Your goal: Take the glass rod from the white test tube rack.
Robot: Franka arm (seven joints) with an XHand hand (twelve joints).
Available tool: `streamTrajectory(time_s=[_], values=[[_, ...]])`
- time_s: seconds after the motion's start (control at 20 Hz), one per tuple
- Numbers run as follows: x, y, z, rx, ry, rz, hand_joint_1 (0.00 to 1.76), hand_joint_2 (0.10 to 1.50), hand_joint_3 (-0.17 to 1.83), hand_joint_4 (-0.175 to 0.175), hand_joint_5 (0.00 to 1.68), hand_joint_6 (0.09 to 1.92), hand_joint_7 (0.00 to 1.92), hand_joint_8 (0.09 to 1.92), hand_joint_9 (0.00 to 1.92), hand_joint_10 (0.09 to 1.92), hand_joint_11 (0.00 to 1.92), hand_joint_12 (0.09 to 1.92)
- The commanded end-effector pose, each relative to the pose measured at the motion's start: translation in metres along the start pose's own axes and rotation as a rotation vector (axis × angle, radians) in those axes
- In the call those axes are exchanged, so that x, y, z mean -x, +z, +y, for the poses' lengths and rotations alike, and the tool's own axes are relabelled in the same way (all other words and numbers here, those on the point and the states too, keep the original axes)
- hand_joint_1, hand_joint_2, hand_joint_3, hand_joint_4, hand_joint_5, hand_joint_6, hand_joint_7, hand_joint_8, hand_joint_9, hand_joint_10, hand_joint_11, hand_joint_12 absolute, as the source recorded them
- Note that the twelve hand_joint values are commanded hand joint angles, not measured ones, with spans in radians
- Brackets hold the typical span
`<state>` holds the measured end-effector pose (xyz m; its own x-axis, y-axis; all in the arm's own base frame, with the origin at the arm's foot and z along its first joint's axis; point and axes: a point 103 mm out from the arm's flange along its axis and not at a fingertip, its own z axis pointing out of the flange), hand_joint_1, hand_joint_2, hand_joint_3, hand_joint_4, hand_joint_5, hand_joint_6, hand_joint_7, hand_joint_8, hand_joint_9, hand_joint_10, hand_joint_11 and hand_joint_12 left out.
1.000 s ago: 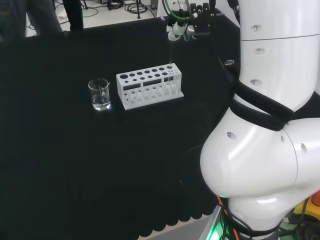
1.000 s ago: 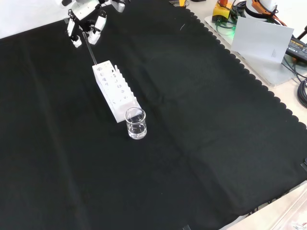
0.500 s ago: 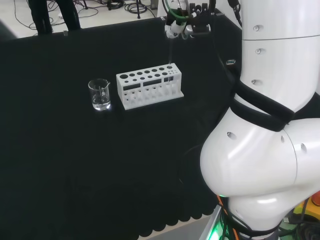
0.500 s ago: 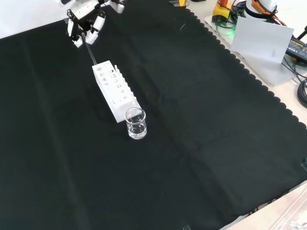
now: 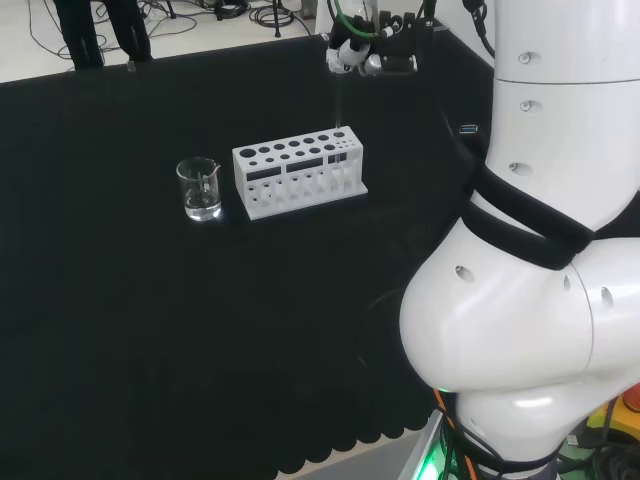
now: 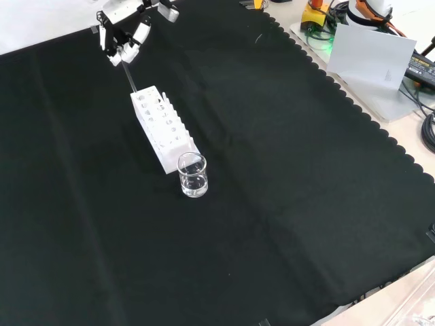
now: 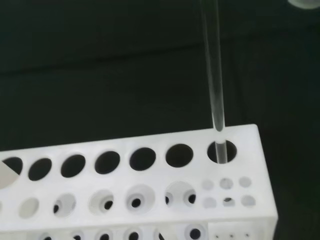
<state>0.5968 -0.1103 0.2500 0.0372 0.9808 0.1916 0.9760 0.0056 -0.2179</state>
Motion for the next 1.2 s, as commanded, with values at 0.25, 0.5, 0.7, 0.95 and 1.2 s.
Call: streamTrajectory(time_s=[0.25, 0.5, 0.7, 0.95, 1.2], values=[[-0.022, -0.033, -0.010, 0.172, -0.006, -0.038, 1.31, 1.10, -0.17, -0.175, 1.25, 0.36, 1.22, 0.90, 1.62, 0.66, 1.72, 0.53], [-0.028, -0.051, -0.019, 0.222, 0.003, -0.074, 1.31, 1.08, -0.17, -0.175, 1.36, 0.14, 1.24, 0.88, 1.68, 0.63, 1.72, 0.60], [-0.032, -0.061, -0.028, 0.223, 0.012, -0.079, 1.32, 1.08, -0.17, -0.175, 1.39, 0.09, 1.24, 0.90, 1.70, 0.63, 1.73, 0.63], [-0.034, -0.068, -0.040, 0.206, 0.027, -0.113, 1.23, 1.05, -0.17, -0.175, 1.37, 0.36, 1.48, 0.96, 1.76, 0.57, 1.77, 0.62], [-0.038, -0.074, -0.057, 0.174, 0.040, -0.121, 1.23, 1.05, -0.17, -0.175, 1.35, 0.41, 1.50, 0.96, 1.77, 0.56, 1.77, 0.62]])
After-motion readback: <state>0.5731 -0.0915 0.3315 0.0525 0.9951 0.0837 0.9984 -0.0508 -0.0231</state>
